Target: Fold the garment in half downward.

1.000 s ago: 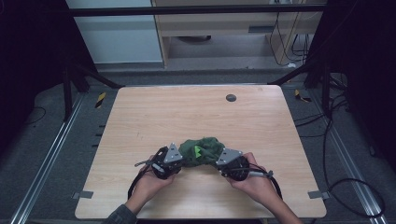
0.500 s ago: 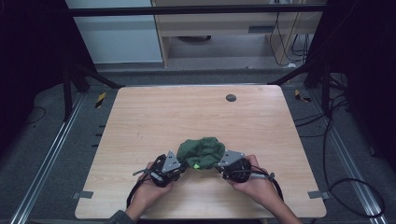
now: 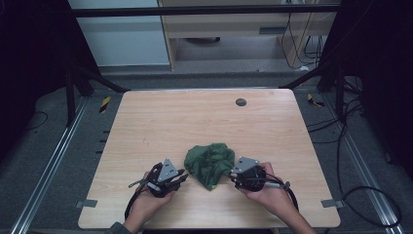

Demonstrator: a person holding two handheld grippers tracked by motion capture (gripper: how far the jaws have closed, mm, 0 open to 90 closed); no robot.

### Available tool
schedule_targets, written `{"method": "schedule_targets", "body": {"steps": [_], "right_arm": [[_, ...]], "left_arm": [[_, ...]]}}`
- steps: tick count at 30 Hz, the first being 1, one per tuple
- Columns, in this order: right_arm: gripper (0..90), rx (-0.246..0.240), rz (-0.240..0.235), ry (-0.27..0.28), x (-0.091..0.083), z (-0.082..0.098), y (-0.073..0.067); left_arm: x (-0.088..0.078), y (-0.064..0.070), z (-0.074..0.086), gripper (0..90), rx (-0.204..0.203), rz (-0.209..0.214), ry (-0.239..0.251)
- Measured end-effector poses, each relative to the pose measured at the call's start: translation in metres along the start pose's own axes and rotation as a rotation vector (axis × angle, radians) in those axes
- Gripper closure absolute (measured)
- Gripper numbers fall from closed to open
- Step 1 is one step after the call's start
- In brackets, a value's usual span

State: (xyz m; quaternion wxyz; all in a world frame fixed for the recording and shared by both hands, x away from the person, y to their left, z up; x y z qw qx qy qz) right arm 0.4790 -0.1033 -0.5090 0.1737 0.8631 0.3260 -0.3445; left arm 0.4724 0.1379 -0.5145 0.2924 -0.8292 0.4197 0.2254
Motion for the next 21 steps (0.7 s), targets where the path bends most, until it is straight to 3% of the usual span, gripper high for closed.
{"method": "schedule_targets", "body": {"steps": [5, 8, 15, 21], "right_arm": [[50.7, 0.014, 0.015, 0.001, -0.003, 0.001, 0.005], [46.7, 0.026, 0.015, -0.007, -0.005, 0.002, 0.007], [29.7, 0.056, 0.044, -0.006, -0.008, 0.005, 0.015], [16.7, 0.139, 0.065, -0.024, -0.013, 0.009, 0.029]], "left_arm": [[0.001, -0.001, 0.002, 71.5, -0.001, -0.005, -0.009], [0.001, -0.002, 0.006, 65.5, -0.01, -0.016, -0.022], [-0.002, -0.008, 0.014, 53.3, -0.044, -0.038, -0.044], [-0.004, -0.016, 0.021, 35.2, -0.094, -0.055, -0.077]]}}
Point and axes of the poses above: each handheld gripper's, and its own axes: x roughly forward along the jaws, z roughly out of its underside, y roughly to its right, the point moved 6 cm from there along x, roughly forward along the jaws, and after that the axes turned 14 degrees about x, right-handed, at the moved point
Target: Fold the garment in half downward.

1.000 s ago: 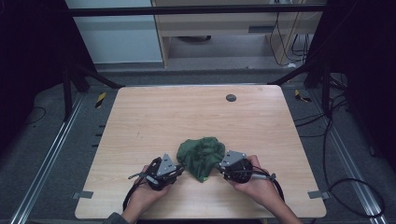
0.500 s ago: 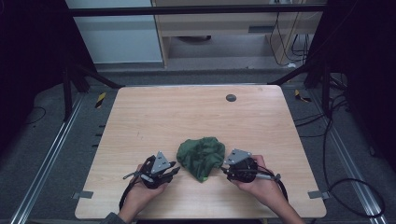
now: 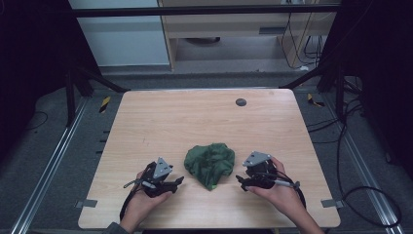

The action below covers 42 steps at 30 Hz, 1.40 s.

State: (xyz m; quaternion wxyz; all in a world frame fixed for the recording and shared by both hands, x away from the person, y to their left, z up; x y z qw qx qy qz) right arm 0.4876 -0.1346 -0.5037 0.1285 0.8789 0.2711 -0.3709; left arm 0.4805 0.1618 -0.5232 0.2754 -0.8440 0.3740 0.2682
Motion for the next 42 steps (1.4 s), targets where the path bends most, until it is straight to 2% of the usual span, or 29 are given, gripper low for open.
{"method": "schedule_targets", "body": {"steps": [4, 9, 15, 17, 18, 20, 24, 25, 27, 28, 30, 32, 34, 36, 37, 39, 42], "right_arm": [[13.4, 0.042, 0.008, -0.003, -0.003, 0.002, 0.009], [9.0, 0.093, 0.0, -0.017, -0.003, 0.005, 0.019], [6.3, 0.145, 0.006, -0.067, 0.004, 0.013, 0.028], [6.3, 0.16, 0.007, -0.089, 0.007, 0.014, 0.031], [6.5, 0.173, 0.005, -0.109, 0.008, 0.015, 0.032], [6.9, 0.172, 0.011, -0.11, 0.01, 0.016, 0.036], [6.2, 0.19, -0.005, -0.095, 0.014, 0.013, 0.041], [5.7, 0.194, -0.015, -0.097, 0.016, 0.012, 0.042], [6.3, 0.192, -0.009, -0.12, 0.021, 0.011, 0.048], [6.2, 0.183, -0.001, -0.133, 0.025, 0.01, 0.051], [6.1, 0.186, 0.014, -0.149, 0.03, 0.007, 0.057], [5.7, 0.195, 0.016, -0.146, 0.034, 0.002, 0.063], [5.8, 0.198, 0.015, -0.154, 0.039, -0.003, 0.069], [6.4, 0.207, 0.024, -0.143, 0.043, -0.007, 0.078], [6.2, 0.223, 0.024, -0.146, 0.045, -0.009, 0.081], [6.2, 0.232, 0.032, -0.143, 0.048, -0.012, 0.09], [6.2, 0.23, 0.057, -0.144, 0.051, -0.017, 0.102]], "left_arm": [[0.0, -0.006, 0.005, 24.9, -0.038, -0.006, -0.025], [-0.002, -0.013, 0.012, 18.6, -0.086, -0.009, -0.054], [-0.004, -0.018, 0.015, 12.7, -0.093, -0.009, -0.078], [-0.002, -0.018, 0.018, 8.6, -0.108, 0.003, -0.106], [-0.001, -0.018, 0.018, 8.4, -0.105, 0.005, -0.111], [0.0, -0.018, 0.019, 7.8, -0.098, 0.016, -0.125], [-0.003, -0.024, 0.011, 7.8, -0.1, 0.018, -0.107], [-0.003, -0.025, 0.009, 7.8, -0.091, 0.022, -0.104], [-0.001, -0.026, 0.008, 7.8, -0.044, 0.035, -0.131], [0.0, -0.029, 0.009, 7.7, -0.017, 0.03, -0.154], [0.001, -0.039, 0.008, 7.4, -0.018, 0.027, -0.168], [0.002, -0.051, 0.006, 7.3, -0.041, 0.032, -0.161], [0.005, -0.065, 0.006, 7.3, -0.087, 0.041, -0.155], [0.008, -0.077, 0.006, 7.2, -0.123, 0.032, -0.153], [0.011, -0.085, 0.007, 7.3, -0.134, 0.008, -0.157], [0.015, -0.094, 0.009, 7.3, -0.15, -0.013, -0.162], [0.021, -0.103, 0.01, 6.6, -0.181, -0.008, -0.163]]}}
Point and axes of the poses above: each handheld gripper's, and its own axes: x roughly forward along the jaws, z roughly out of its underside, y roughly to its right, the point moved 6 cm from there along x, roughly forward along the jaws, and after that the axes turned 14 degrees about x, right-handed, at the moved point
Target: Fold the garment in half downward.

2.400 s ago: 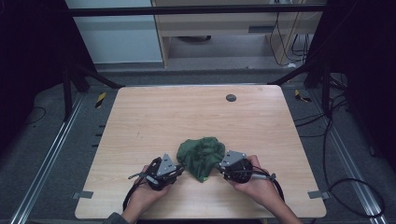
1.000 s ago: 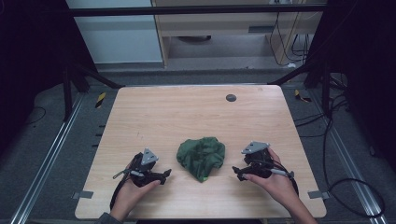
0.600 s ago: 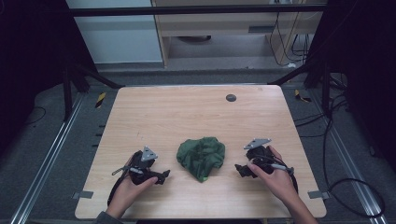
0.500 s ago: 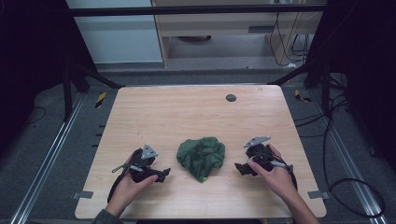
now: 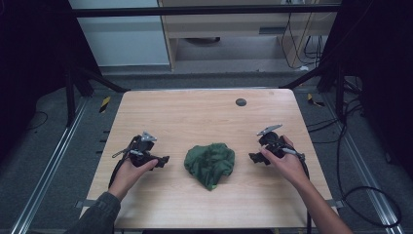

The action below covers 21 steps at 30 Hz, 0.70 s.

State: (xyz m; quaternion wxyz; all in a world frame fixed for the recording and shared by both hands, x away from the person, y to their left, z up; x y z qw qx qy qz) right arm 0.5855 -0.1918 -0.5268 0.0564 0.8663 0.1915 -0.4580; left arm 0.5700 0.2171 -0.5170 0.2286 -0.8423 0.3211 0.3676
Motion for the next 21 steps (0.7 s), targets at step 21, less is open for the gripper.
{"method": "schedule_targets", "body": {"steps": [21], "right_arm": [[12.6, 0.224, 0.036, 0.136, 0.02, -0.02, 0.04]], "left_arm": [[0.032, -0.037, -0.002, 7.5, -0.02, -0.092, -0.003]]}}
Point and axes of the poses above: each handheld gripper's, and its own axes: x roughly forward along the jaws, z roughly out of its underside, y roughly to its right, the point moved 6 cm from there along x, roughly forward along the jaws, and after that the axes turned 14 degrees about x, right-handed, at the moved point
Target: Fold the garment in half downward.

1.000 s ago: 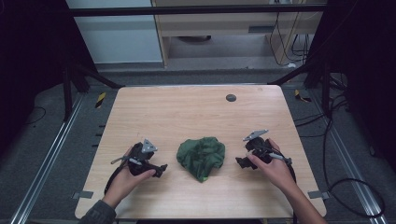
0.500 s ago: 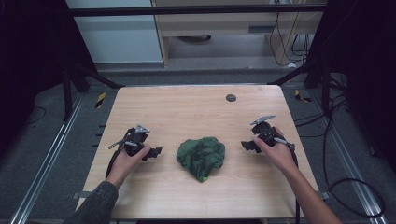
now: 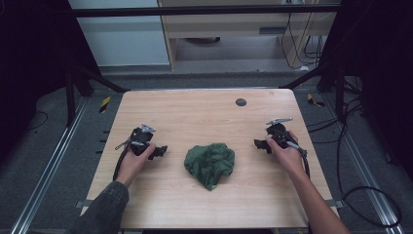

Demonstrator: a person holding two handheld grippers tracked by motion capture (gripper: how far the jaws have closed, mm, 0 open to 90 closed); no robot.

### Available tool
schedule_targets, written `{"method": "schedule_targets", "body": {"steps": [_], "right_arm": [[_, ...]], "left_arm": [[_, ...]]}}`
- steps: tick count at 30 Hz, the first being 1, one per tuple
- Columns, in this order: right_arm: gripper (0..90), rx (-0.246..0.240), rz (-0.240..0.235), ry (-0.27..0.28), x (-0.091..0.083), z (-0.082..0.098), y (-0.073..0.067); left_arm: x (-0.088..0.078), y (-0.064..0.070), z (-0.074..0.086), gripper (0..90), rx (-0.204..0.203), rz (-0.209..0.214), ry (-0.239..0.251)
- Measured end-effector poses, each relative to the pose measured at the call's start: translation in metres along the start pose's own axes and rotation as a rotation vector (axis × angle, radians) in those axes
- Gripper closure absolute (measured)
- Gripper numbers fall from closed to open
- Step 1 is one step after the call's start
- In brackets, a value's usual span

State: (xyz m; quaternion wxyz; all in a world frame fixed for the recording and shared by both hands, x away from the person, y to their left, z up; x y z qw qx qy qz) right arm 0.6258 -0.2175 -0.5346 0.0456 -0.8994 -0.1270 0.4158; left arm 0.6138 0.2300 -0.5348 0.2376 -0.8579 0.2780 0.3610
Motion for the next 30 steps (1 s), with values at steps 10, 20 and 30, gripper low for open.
{"method": "schedule_targets", "body": {"steps": [10, 20, 30], "right_arm": [[12.6, 0.064, 0.021, 0.04, 0.008, -0.003, 0.005], [6.4, 0.031, 0.05, 0.059, 0.018, 0.0, 0.003], [0.5, 0.139, 0.14, 0.107, 0.019, 0.008, -0.005]], "left_arm": [[0.013, -0.002, 0.003, 3.8, -0.015, 0.02, 0.02], [0.017, -0.002, 0.004, 0.0, -0.018, 0.001, 0.075], [0.015, -0.002, 0.006, 0.0, -0.049, -0.027, 0.068]]}}
Point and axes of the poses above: each handheld gripper's, and its own axes: x roughly forward along the jaws, z roughly out of its underside, y roughly to its right, the point moved 6 cm from there along x, roughly forward along the jaws, and after that the axes turned 14 degrees about x, right-handed, at the moved point
